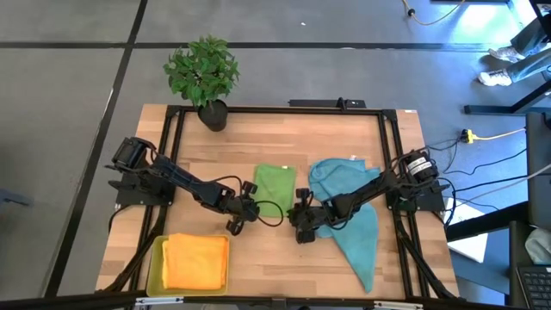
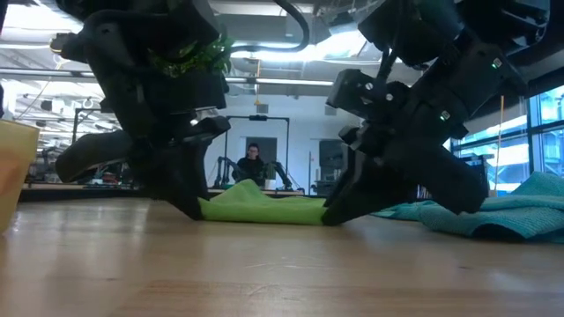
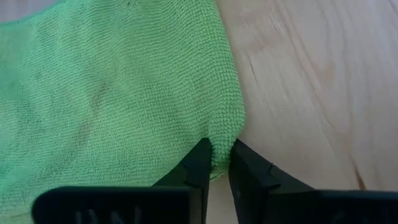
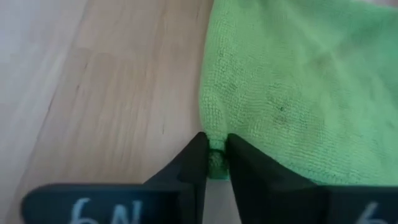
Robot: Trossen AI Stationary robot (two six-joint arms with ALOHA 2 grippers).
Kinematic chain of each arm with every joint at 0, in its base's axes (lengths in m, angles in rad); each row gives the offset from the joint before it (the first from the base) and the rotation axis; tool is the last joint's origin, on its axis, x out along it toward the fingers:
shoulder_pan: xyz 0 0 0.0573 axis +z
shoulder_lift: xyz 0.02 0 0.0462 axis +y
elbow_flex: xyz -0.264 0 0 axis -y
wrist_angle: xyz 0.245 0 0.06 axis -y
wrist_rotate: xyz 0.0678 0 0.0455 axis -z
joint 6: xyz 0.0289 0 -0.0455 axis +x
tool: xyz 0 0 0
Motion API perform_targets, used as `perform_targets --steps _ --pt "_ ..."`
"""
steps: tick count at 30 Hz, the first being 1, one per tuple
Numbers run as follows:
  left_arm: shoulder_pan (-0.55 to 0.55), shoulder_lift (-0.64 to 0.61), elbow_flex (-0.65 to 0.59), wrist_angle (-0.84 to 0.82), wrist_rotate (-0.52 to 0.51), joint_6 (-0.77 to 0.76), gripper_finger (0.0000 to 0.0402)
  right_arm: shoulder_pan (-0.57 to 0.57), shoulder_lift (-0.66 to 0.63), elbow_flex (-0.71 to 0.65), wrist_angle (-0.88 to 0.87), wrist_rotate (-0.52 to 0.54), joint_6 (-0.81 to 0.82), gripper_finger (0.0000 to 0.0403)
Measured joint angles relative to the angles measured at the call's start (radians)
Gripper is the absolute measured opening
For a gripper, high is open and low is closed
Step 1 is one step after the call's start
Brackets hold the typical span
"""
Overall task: Fold microfiber towels
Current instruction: Fold the green microfiber cloth
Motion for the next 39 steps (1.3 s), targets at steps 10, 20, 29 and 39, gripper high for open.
perform_targets --steps 10,20,29,39 --pt "0.001 0.000 0.000 -0.005 0.000 -0.007 0.0005 -0.002 0.002 0.057 -0.059 -0.047 0.014 0.0012" --pt "-0.023 -0.001 0.002 -0.037 -0.010 -0.036 0.0001 0.001 -0.001 0.076 -0.113 -0.048 0.067 0.0006" --pt "-0.031 -0.029 -0.001 -0.066 0.021 -0.055 0.0000 0.002 -0.009 0.079 -0.111 -0.048 0.091 0.0007" --pt "-0.034 -0.118 -0.002 -0.084 0.114 -0.074 0.0000 0.008 -0.012 0.081 -0.096 -0.097 0.122 0.0006"
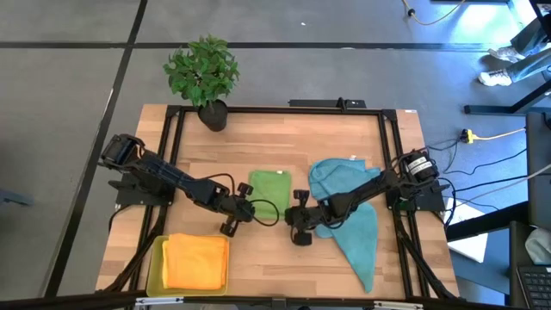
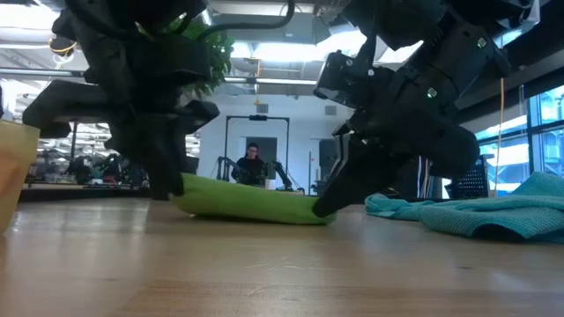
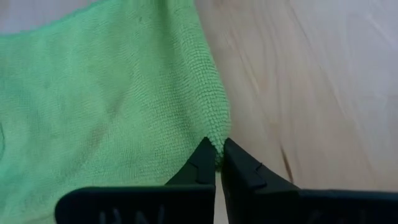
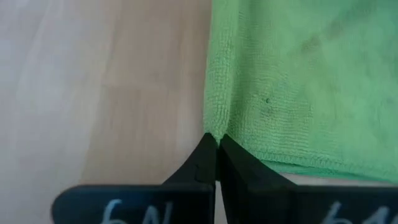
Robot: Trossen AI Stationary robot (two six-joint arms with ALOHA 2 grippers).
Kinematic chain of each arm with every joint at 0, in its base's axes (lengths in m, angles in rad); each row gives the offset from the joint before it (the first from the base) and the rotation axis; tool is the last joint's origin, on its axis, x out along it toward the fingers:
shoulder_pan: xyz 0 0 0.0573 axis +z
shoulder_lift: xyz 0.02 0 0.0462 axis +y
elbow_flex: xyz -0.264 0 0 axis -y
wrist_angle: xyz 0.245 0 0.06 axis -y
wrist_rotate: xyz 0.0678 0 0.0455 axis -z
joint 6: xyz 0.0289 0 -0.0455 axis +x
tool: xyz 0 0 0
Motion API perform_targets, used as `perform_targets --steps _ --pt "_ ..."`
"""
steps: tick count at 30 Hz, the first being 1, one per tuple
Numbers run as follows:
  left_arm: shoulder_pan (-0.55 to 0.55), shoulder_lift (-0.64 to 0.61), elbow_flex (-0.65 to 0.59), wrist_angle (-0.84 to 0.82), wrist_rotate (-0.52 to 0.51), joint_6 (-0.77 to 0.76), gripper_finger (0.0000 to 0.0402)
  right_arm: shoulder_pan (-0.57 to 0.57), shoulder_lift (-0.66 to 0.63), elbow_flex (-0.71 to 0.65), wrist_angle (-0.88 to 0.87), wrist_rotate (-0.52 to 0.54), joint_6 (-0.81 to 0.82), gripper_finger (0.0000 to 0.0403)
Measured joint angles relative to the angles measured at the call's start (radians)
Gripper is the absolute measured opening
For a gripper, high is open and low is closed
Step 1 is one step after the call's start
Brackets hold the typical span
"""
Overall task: Fold microfiber towels
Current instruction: Fold the green microfiber cloth
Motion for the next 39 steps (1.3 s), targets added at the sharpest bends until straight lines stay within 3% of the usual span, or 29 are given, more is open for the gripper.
perform_targets --steps 18,26,31,35,39 --pt "-0.037 -0.049 0.001 -0.019 0.088 -0.032 0.0000 0.035 -0.001 0.116 -0.028 -0.039 -0.012 0.0008" --pt "0.128 -0.242 -0.058 -0.005 0.258 -0.009 0.0000 -0.046 -0.023 0.096 -0.001 -0.028 -0.036 0.0003" --pt "0.221 -0.299 -0.120 0.000 0.337 -0.004 0.0000 -0.090 -0.023 0.095 0.022 -0.064 -0.044 0.0002" --pt "0.231 -0.297 -0.163 0.000 0.397 -0.035 0.0000 -0.095 -0.032 0.088 0.084 -0.100 -0.060 0.0002" --pt "0.203 -0.297 -0.197 0.008 0.401 -0.070 0.0000 -0.091 -0.039 -0.016 0.254 -0.148 -0.012 0.0002"
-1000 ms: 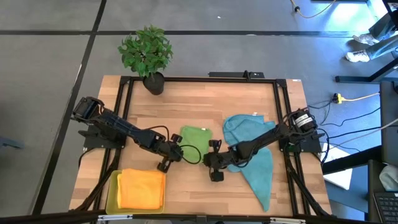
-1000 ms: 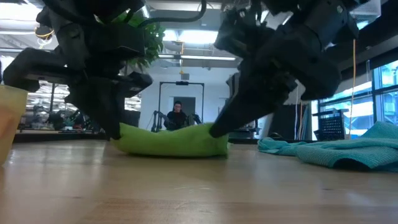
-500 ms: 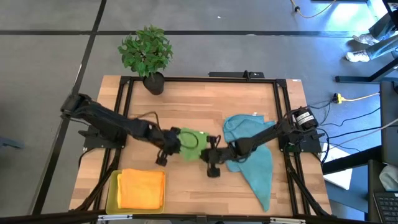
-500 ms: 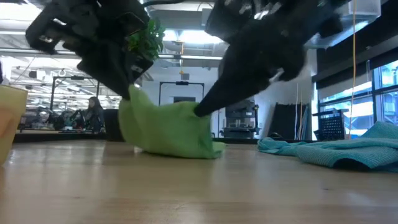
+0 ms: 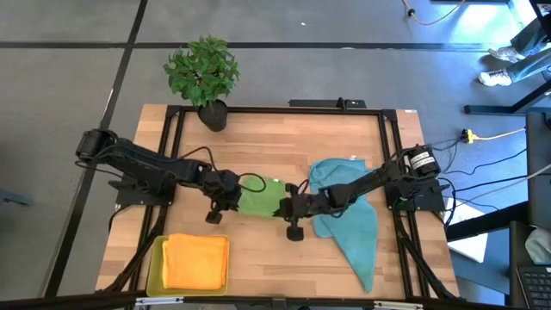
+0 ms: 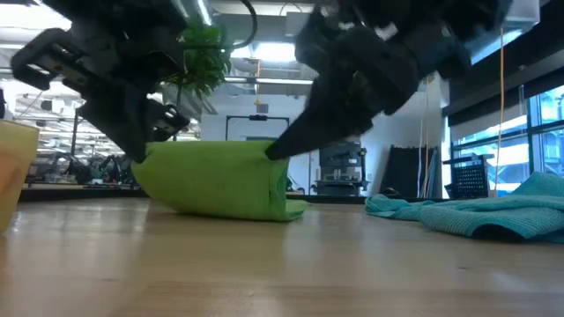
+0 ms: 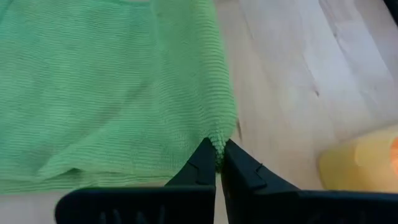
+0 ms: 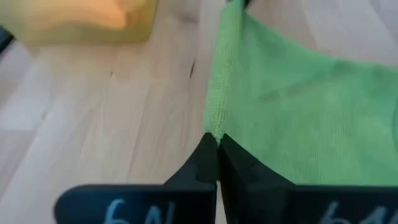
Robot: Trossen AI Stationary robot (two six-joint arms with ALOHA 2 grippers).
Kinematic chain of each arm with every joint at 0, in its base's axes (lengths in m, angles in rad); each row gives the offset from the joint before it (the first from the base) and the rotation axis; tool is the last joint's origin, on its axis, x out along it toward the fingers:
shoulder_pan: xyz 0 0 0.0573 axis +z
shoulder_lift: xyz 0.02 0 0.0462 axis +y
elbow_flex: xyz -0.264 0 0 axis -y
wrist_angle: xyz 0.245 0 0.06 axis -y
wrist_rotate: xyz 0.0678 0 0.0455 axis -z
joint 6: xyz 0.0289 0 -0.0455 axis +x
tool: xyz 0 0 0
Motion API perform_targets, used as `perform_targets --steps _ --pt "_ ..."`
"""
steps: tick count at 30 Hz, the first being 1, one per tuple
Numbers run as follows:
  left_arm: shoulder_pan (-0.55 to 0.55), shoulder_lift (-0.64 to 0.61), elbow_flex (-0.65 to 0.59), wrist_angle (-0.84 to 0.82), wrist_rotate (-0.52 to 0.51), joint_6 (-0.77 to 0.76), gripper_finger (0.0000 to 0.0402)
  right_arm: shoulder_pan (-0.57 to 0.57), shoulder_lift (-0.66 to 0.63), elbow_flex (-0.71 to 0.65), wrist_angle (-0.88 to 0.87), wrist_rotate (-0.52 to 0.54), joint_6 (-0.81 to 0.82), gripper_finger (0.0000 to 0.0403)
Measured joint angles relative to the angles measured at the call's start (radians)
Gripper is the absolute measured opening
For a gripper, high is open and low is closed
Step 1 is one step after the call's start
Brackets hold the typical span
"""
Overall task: Fold microfiber towels
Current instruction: Fold the green microfiber cloth
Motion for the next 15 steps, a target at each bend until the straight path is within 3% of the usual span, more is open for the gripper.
perform_targets --steps 7,11,15 --pt "-0.101 0.000 0.002 0.049 0.009 -0.080 0.0000 0.049 0.000 -0.155 0.338 -0.029 0.083 0.0002" --pt "-0.128 0.000 0.025 0.041 0.019 -0.063 0.0000 0.073 0.000 -0.130 0.298 -0.029 0.076 0.0002" --pt "-0.081 0.000 0.031 0.025 0.018 -0.022 0.0000 0.029 0.000 -0.125 0.264 -0.037 0.093 0.0002"
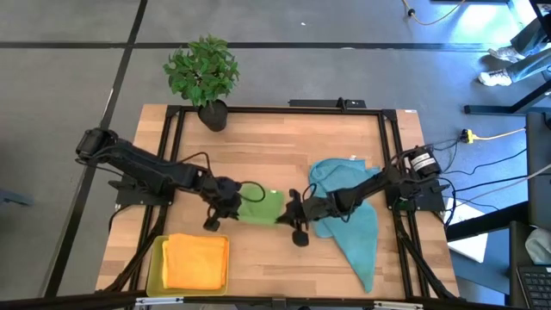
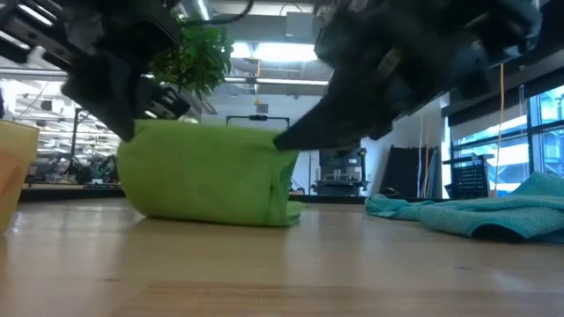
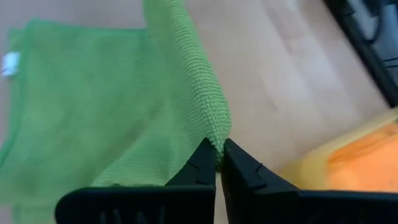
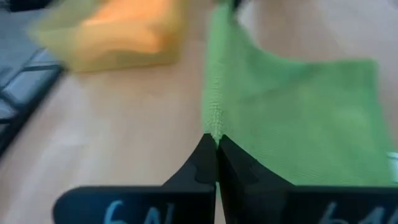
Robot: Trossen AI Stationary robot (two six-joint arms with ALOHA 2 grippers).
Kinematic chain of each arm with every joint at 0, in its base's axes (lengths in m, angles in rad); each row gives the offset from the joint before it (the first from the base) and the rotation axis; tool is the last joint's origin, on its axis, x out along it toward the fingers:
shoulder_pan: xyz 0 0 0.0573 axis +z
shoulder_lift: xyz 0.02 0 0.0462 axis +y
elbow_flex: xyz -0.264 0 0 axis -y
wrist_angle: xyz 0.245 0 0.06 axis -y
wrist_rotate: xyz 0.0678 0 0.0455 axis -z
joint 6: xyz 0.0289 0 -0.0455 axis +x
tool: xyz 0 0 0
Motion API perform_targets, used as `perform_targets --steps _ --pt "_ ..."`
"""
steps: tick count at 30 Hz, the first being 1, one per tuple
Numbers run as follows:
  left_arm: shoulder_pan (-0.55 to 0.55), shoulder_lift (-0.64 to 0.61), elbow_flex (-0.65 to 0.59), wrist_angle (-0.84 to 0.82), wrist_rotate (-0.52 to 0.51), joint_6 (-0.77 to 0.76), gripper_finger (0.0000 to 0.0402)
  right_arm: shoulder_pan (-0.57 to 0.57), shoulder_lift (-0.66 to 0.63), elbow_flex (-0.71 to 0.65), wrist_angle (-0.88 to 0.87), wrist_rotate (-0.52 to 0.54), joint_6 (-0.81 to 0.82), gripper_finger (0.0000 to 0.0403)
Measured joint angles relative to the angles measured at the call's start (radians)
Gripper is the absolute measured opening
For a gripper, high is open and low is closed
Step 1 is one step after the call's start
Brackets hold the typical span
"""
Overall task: Fold microfiber towels
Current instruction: Fold the green microfiber cloth
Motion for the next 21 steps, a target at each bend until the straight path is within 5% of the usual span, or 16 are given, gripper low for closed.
perform_targets --steps 14,21 --pt "0.336 0.006 0.001 -0.058 0.140 0.137 0.0000 -0.123 0.000 0.000 -0.051 0.010 0.088 0.0002" --pt "0.224 0.006 0.003 -0.066 0.184 0.076 0.0000 -0.018 0.000 0.001 -0.030 0.002 0.097 0.0002"
